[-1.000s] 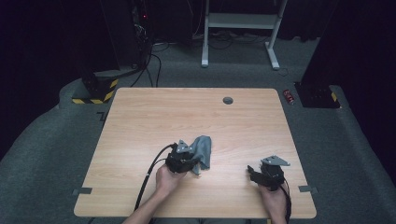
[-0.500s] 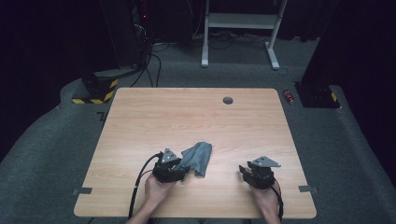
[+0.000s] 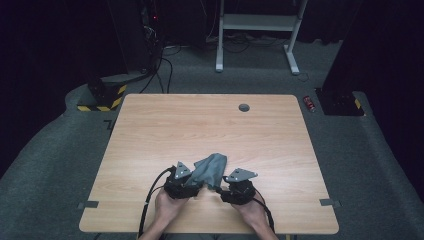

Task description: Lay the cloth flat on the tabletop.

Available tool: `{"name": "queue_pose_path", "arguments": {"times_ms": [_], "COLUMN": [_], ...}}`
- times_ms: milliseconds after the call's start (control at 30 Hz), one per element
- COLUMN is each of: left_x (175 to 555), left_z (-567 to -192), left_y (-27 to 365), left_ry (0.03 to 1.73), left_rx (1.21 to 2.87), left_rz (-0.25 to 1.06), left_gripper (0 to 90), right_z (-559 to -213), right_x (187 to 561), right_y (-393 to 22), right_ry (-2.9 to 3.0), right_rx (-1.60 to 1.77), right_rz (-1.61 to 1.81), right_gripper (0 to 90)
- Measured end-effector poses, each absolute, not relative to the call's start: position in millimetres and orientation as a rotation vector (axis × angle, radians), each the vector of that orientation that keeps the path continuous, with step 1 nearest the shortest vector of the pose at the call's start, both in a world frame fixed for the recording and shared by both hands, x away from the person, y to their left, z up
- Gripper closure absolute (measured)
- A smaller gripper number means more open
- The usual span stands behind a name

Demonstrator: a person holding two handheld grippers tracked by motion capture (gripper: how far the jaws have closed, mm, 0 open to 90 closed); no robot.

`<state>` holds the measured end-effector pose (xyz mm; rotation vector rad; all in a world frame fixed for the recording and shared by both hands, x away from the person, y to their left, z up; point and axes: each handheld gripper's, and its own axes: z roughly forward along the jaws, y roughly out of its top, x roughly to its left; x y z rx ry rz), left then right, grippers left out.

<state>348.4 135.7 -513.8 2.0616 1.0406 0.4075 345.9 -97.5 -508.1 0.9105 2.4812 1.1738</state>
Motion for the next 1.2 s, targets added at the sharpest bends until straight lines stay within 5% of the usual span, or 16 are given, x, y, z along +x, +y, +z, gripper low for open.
{"name": "queue_pose_path", "arguments": {"times_ms": [333, 1100, 1200], "left_x": [345.1, 338.0, 338.5], "left_z": [-519.0, -526.2, -525.9], "left_y": [134.0, 142.1, 142.9], "left_ry": [1.047, 1.059, 1.057], "left_rx": [2.080, 2.075, 2.075], "left_rz": [0.438, 0.466, 0.465], "left_gripper": [36.5, 35.4, 36.2], "right_z": [-514.9, -493.6, -500.2], "right_x": [353.4, 399.9, 401.6], "right_y": [-91.5, -181.1, -190.1], "right_ry": [2.513, 2.203, 2.214], "right_rx": [0.901, 1.283, 1.349], "right_rz": [1.075, 1.036, 1.004], "right_gripper": [88.3, 88.5, 78.2]}}
